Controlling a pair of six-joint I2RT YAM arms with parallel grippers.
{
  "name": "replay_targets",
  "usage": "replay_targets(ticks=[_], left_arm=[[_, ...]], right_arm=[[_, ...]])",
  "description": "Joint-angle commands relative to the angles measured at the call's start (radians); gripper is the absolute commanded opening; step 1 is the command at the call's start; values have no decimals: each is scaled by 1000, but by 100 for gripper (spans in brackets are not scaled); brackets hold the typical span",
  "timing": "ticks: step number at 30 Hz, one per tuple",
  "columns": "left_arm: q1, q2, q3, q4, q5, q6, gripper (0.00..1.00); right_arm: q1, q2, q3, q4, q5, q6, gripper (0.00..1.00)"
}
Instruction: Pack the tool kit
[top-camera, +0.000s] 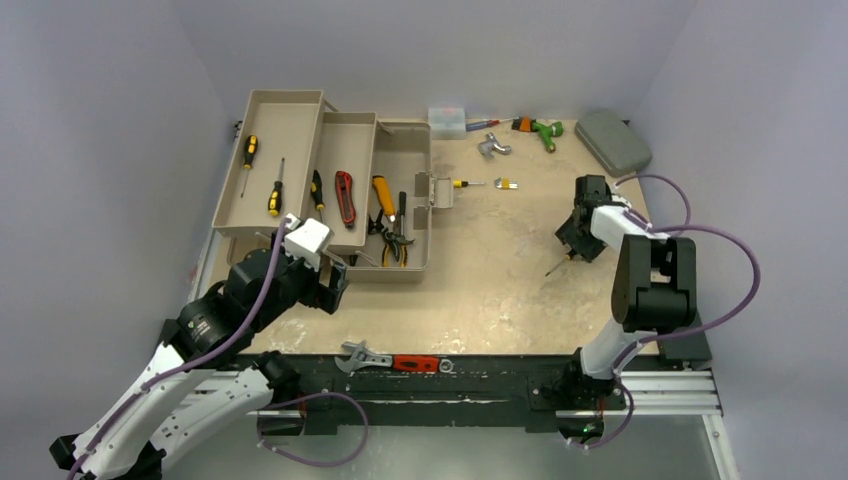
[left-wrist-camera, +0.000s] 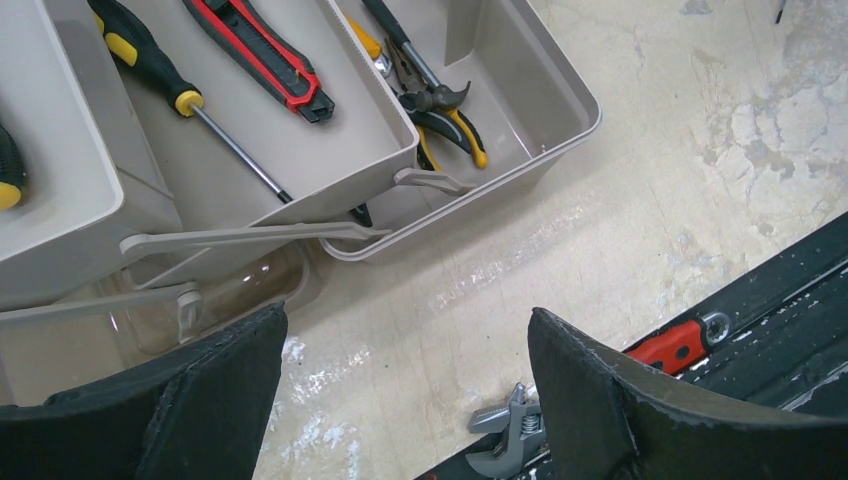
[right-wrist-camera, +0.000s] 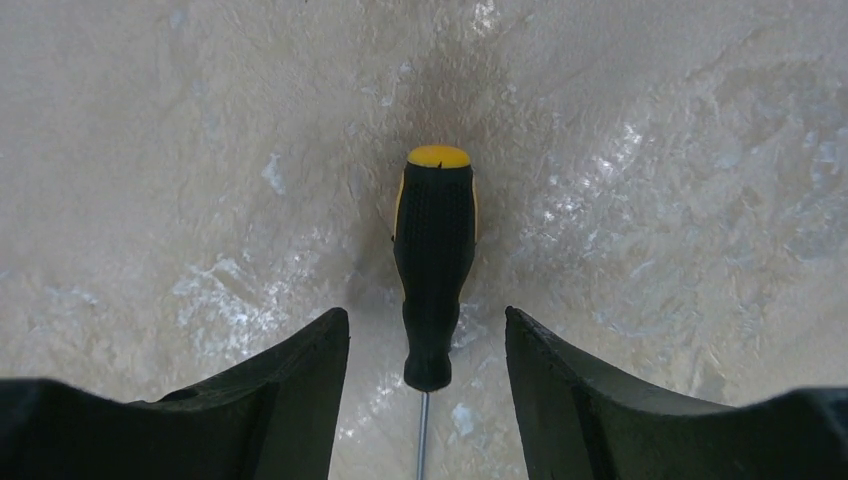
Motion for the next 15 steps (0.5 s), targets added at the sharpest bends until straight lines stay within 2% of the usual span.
replay_targets(ticks=[1,3,7,11,15], left_arm=[[7,-12,21,27,16,-2,87],[7,-12,21,27,17,-2,87],[7,-12,21,29,20,-2,87],[7,-9,21,31,24,-2,87],[7,-8,21,33,27,-3,87]], right_arm=[[-3,50,57,31,24,45,54],[-5,74,55,26,19,65,47],[-6,79,40,38,-28,84,0],[-6,-1,26,74,-89,40,0],[-5,-85,10,195,-361,-47,0]])
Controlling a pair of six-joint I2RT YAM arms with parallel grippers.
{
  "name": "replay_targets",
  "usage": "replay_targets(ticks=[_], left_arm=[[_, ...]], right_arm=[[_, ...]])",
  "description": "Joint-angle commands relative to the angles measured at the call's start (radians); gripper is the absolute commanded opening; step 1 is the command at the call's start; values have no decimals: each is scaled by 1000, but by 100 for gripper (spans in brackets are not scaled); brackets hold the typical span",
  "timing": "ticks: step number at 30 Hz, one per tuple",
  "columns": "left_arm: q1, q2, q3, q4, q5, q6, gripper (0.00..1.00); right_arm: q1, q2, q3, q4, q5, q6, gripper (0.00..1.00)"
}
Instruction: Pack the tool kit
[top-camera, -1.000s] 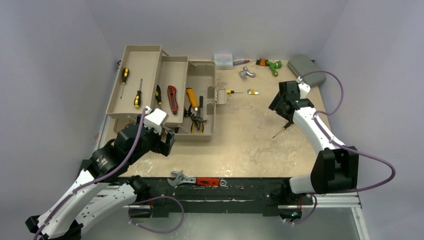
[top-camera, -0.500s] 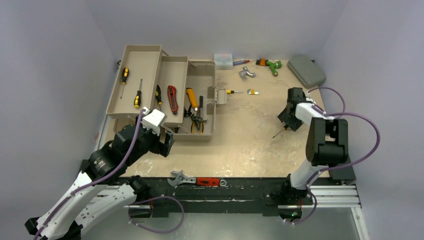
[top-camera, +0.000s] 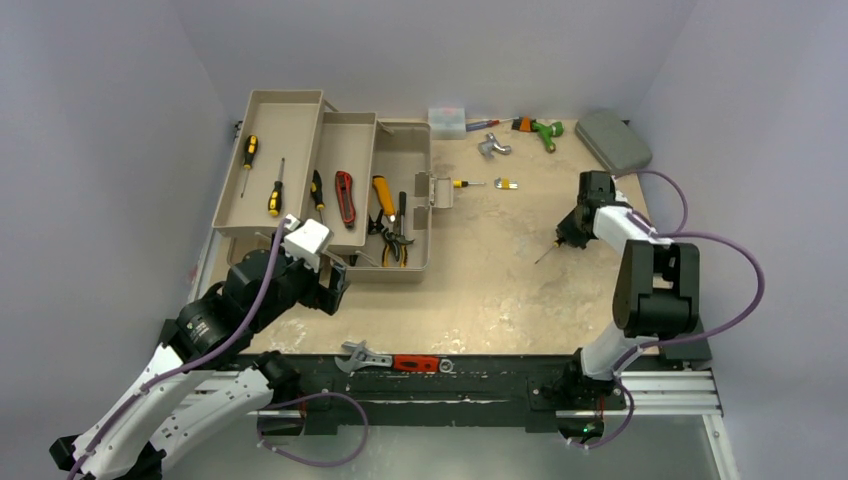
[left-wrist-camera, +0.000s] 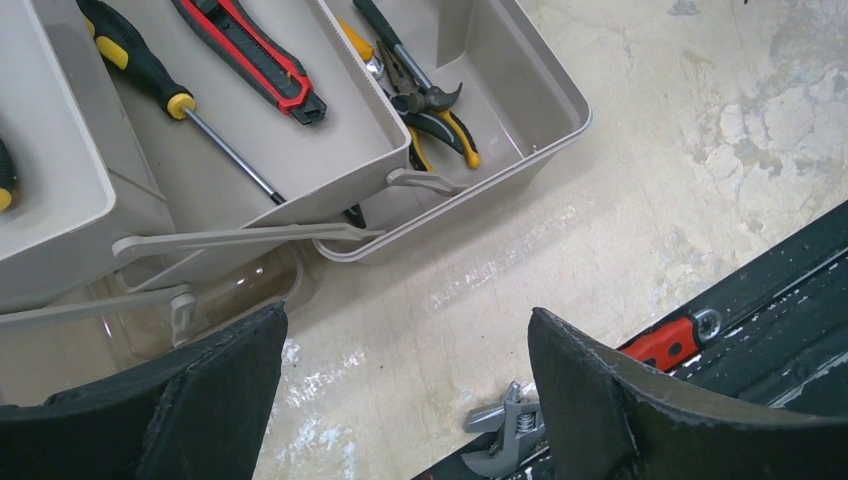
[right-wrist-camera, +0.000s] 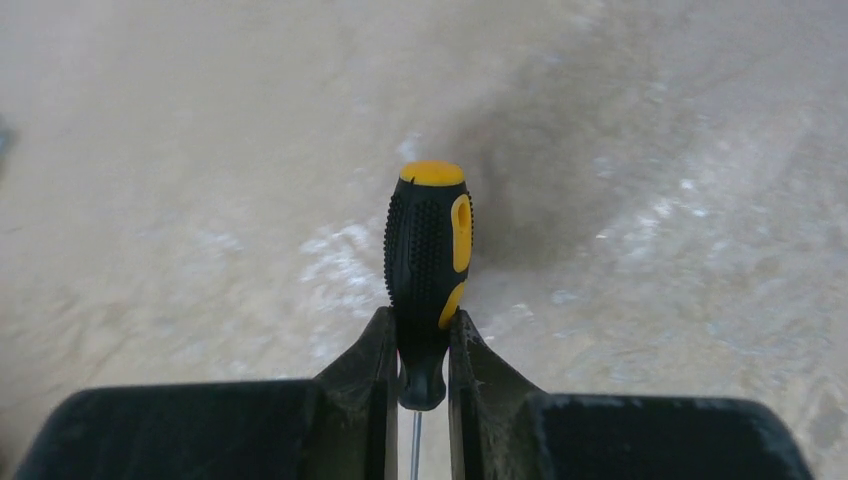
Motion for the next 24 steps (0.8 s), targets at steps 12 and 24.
replay_targets(ticks=[12,24], left_arm=[[7,30,89,-7,-111,-64,90],[43,204,460,-141,-208,-123,94]], right_arm=[[243,-226,108,426,-719,-36,0],[563,-34,408,577,-615,51,0]])
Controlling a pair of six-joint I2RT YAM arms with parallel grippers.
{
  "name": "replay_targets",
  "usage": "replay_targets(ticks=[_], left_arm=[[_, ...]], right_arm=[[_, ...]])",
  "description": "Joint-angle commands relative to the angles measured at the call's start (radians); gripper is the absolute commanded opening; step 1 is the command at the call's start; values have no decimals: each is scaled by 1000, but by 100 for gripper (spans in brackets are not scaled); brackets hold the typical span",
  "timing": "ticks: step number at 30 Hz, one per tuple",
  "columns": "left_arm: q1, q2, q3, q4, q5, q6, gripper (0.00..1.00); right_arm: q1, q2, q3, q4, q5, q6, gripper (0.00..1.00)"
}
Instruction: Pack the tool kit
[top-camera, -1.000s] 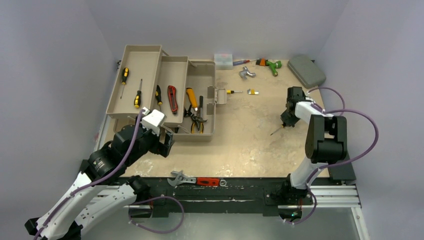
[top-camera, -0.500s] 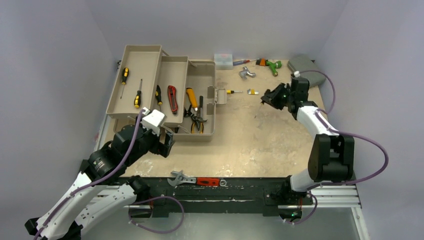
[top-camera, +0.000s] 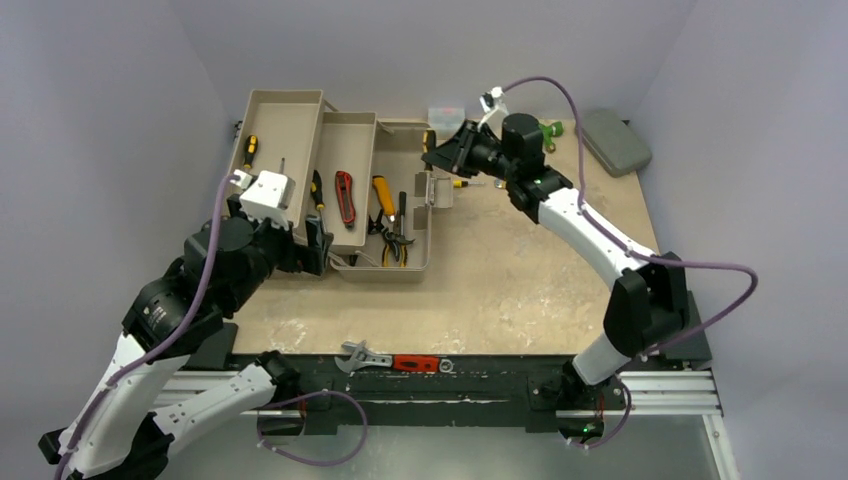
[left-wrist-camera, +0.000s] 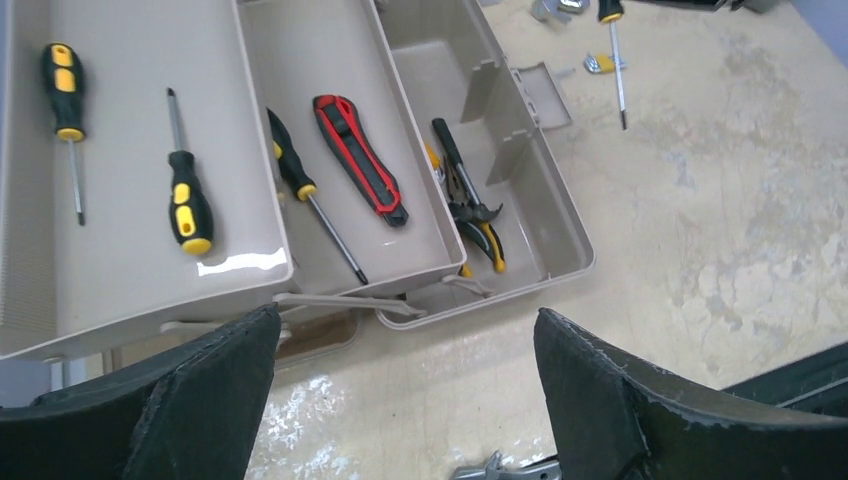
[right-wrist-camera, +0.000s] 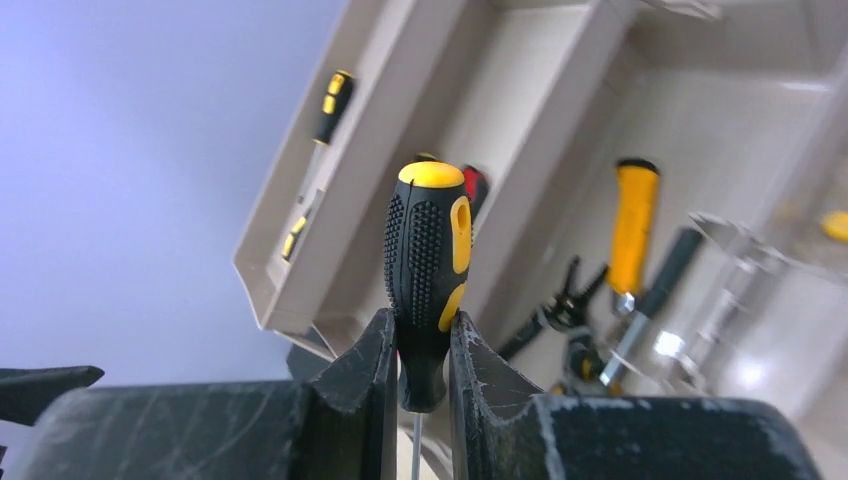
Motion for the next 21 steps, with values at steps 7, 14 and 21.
replay_targets(ticks=[7,14,21], left_arm=[[48,85,221,-59,-142,11,97],[59,98,268,-63,-246,58,98],[61,89,268,-74,-281,74,98]], right_arm=[[152,327,403,148,44,70,0],[188,554,635,216,81,130,0],[194,740,888,152,111,136,0]])
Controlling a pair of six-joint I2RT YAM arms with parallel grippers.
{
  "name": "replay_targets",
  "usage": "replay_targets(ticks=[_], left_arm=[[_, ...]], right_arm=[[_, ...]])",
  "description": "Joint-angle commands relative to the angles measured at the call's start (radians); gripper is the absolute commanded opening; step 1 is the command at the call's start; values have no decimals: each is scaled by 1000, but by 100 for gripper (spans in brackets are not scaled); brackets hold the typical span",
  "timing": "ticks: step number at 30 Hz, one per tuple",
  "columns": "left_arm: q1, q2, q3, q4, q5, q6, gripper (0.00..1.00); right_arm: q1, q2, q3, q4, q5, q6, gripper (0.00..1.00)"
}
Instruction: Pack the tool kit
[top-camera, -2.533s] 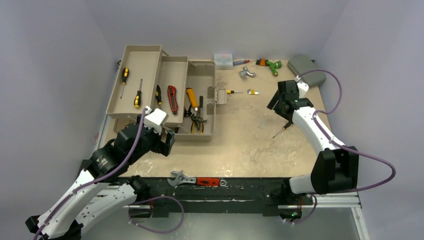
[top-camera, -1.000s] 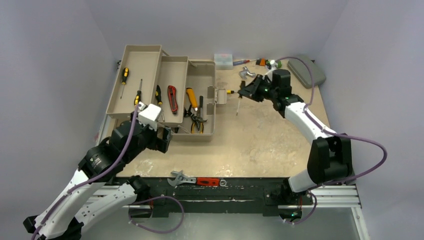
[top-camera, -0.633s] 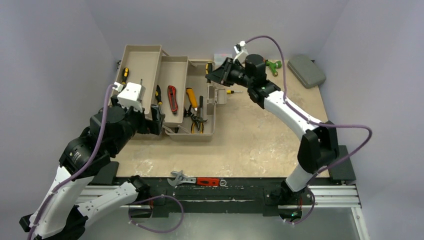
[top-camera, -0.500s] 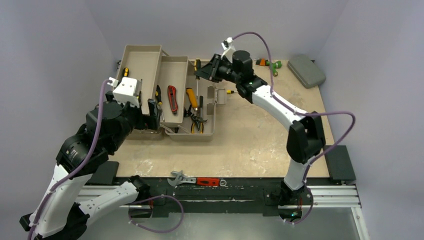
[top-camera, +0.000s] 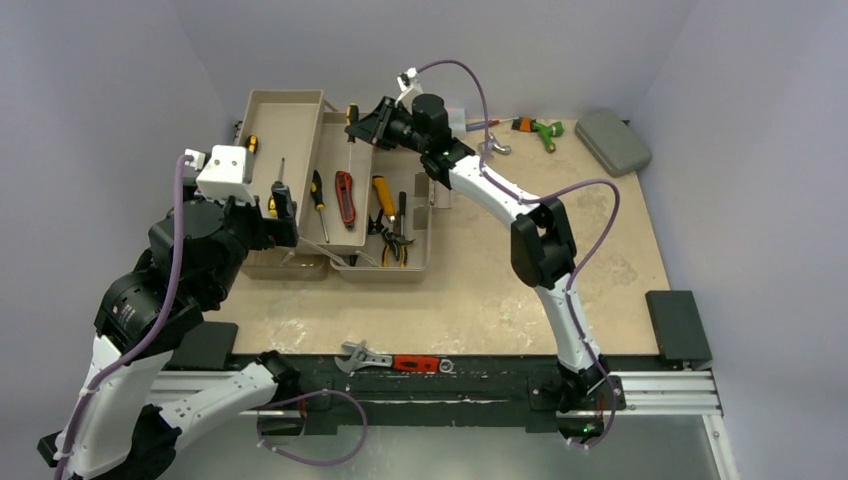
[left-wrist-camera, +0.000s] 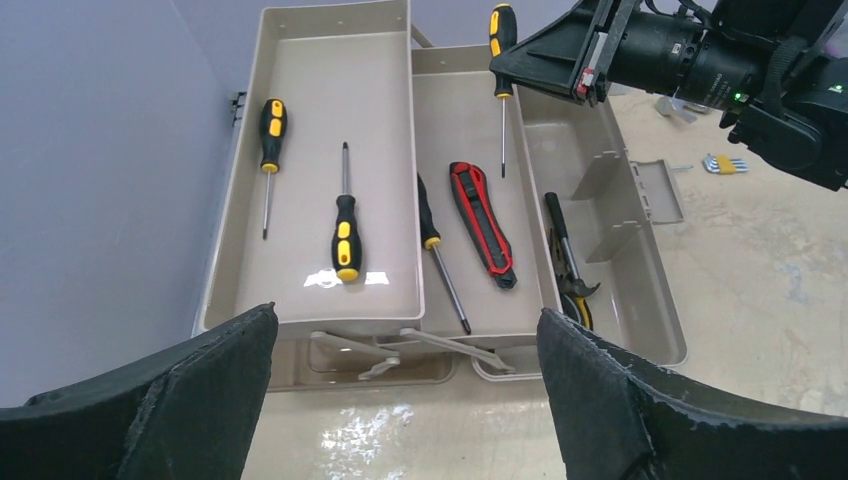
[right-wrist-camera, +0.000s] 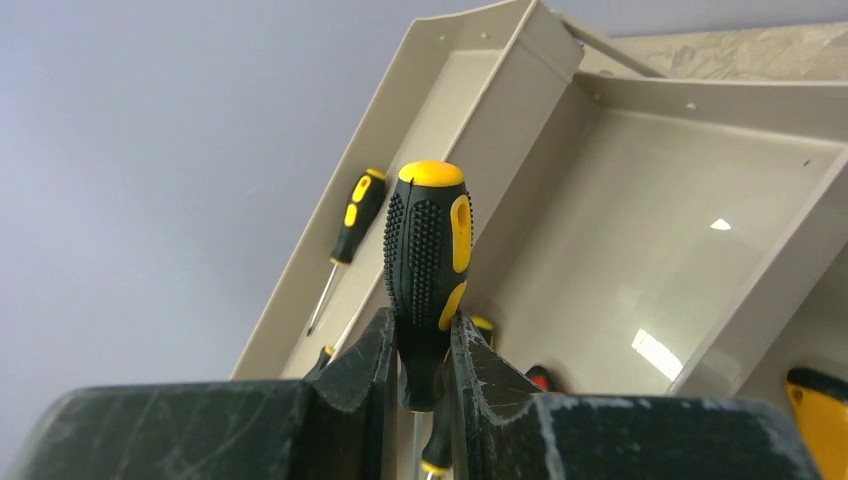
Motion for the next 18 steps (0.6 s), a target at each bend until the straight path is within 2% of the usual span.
replay_targets(ticks=[1,6,7,9,10,11,13,18], left_arm=[[7,-1,28,-11,-54,29,98],[9,-24,19,-12,-64,33,98],[9,-27,17,-12,-64,34,98],[8,-31,15,-12,-64,38,99],[8,-33,14,-14,-64,40,99],[9,-34,12,-15,-64,41,99],[9,-39,6,-15,-65,41,99],[8,-57,-39,-4,-43,28,100]], right_arm=[[1,29,141,10,36,10,0],[1,23,126,22,64,-2,1],[1,24,127,25,65,-2,7],[1,24,129,21,64,0,43],[2,22,130,12,66,1,56],[2,16,130,0,69,1,65],[1,-4,123,-23,72,-10,70],[-1,-122,-4,-68,70,-69,72]])
